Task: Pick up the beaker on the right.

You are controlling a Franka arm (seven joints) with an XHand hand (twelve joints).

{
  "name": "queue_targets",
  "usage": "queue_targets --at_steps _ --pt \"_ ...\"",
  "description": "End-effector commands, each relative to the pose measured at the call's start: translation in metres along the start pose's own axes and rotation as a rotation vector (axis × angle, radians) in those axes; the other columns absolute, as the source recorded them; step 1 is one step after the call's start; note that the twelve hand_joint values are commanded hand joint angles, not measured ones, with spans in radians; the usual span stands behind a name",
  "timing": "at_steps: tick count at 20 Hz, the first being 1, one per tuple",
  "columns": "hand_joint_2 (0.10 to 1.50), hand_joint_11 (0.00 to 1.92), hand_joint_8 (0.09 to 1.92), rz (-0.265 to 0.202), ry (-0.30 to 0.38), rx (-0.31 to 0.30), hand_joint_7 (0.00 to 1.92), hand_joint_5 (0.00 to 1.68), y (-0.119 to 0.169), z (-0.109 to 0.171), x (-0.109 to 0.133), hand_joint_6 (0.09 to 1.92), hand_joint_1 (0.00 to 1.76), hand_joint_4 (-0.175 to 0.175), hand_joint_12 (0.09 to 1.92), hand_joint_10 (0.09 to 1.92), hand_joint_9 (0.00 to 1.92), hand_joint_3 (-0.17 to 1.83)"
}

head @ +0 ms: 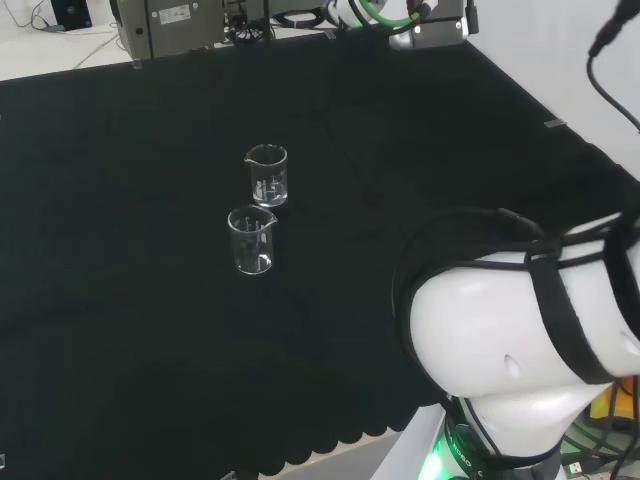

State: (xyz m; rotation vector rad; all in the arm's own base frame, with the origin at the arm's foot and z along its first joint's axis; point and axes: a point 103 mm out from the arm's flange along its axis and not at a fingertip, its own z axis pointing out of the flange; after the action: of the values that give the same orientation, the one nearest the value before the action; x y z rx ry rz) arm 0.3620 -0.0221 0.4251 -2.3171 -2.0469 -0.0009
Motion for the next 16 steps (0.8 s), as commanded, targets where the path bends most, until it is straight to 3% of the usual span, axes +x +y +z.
queue_targets --at_steps 1,9,16 --pt "0.76 0.07 0.52 -0.022 0.096 0.053 0.13 0.33 0.083 0.069 -0.030 0.09 0.74 0.012 1.38 0.62 0.29 0.63" --pt "0.70 0.07 0.52 -0.074 0.152 0.136 0.12 0.31 0.133 0.136 -0.023 0.09 0.73 0.013 1.39 0.61 0.27 0.63" --pt "0.67 0.04 0.51 -0.152 0.214 0.186 0.09 0.27 0.154 0.186 -0.002 0.09 0.68 0.012 1.38 0.61 0.25 0.62"
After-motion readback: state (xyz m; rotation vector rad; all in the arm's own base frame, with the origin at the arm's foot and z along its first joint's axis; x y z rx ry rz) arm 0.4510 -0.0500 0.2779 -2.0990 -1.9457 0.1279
